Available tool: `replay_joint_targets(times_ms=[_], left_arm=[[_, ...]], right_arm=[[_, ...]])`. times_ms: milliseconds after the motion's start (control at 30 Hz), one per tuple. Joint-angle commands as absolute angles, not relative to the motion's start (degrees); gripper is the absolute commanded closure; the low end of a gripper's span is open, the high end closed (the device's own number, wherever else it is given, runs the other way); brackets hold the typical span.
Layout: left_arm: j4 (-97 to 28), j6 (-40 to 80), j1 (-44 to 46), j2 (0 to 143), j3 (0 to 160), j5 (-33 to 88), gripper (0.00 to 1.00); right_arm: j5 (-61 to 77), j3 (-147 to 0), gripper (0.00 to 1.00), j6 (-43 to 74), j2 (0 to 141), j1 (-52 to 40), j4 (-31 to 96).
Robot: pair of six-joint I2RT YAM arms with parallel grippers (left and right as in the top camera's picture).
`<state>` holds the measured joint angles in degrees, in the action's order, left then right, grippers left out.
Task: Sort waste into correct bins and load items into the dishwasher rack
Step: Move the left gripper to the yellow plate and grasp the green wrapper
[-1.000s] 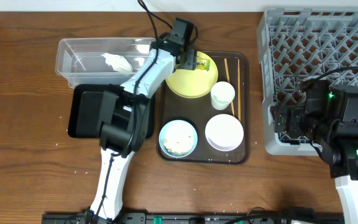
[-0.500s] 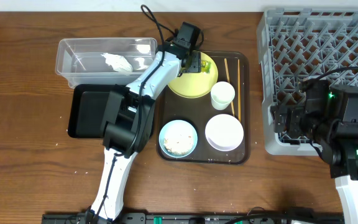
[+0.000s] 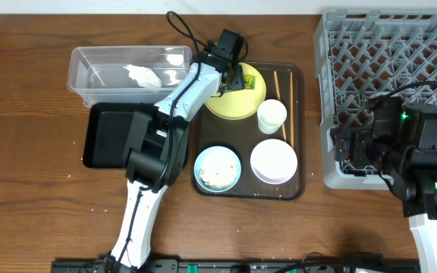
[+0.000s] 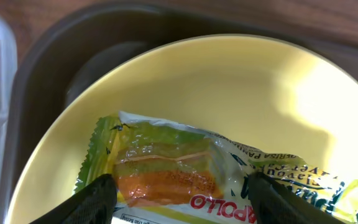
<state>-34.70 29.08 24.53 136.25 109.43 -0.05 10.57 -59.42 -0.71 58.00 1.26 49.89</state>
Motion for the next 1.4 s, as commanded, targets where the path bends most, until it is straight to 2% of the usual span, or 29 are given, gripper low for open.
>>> replay_joint_targets(times_ms=[0, 167, 233, 367, 433, 500, 567, 900, 967, 1000, 1067, 1200, 1267, 1367], left_arm=[[-37.34, 33.15, 24.6, 136.38, 109.73, -0.54, 0.29], [-38.65, 33.15, 24.75, 136.59, 109.71, -0.4, 0.3], [-39.07, 33.36, 24.86, 136.64, 109.71, -0.4, 0.36], [-39.75, 33.34, 25.26, 137.08, 108.84, -0.45, 0.59], [-39.4, 33.34, 25.5, 137.45, 107.92, -0.45, 0.78], [-39.35, 33.32, 25.5, 137.47, 107.24, -0.47, 0.92], [-39.24, 33.23, 25.47, 137.45, 107.22, -0.47, 0.94], [-38.74, 17.02, 25.32, 130.56, 110.74, -0.45, 0.94], [-39.18, 14.24, 25.36, 128.53, 110.74, -0.4, 0.84], [-39.55, 12.95, 25.39, 127.85, 110.74, -0.4, 0.73], [-40.25, 8.78, 25.63, 127.17, 110.74, -0.16, 0.61], [-40.51, -5.26, 26.2, 127.79, 110.13, 5.82, 0.39], [-40.84, -12.27, 26.61, 128.29, 109.36, 8.14, 0.35], [-41.12, -20.99, 27.57, 128.73, 107.44, 8.6, 0.35]], right_arm=[[10.98, -60.64, 0.01, -1.37, 57.67, 0.08, 49.8], [11.0, -60.64, 0.01, -1.34, 57.67, 0.08, 49.69], [11.0, -60.64, 0.01, -1.37, 57.67, 0.08, 49.71], [11.0, -60.64, 0.01, -1.34, 57.67, 0.08, 49.74], [11.0, -60.64, 0.01, -1.34, 57.67, 0.08, 49.71], [11.0, -60.64, 0.01, -1.34, 57.67, 0.08, 49.71], [11.0, -60.64, 0.01, -1.34, 57.67, 0.08, 49.69], [11.0, -60.64, 0.01, -1.34, 57.67, 0.08, 49.52], [11.0, -60.64, 0.01, -1.37, 57.67, 0.08, 49.5], [11.0, -60.64, 0.01, -1.37, 57.67, 0.08, 49.5], [11.0, -60.64, 0.01, -1.34, 57.67, 0.08, 49.5], [11.0, -60.64, 0.01, -1.34, 57.67, 0.08, 49.52], [11.0, -60.64, 0.01, -1.34, 57.67, 0.08, 49.54], [11.0, -60.64, 0.01, -1.34, 57.67, 0.08, 49.54]])
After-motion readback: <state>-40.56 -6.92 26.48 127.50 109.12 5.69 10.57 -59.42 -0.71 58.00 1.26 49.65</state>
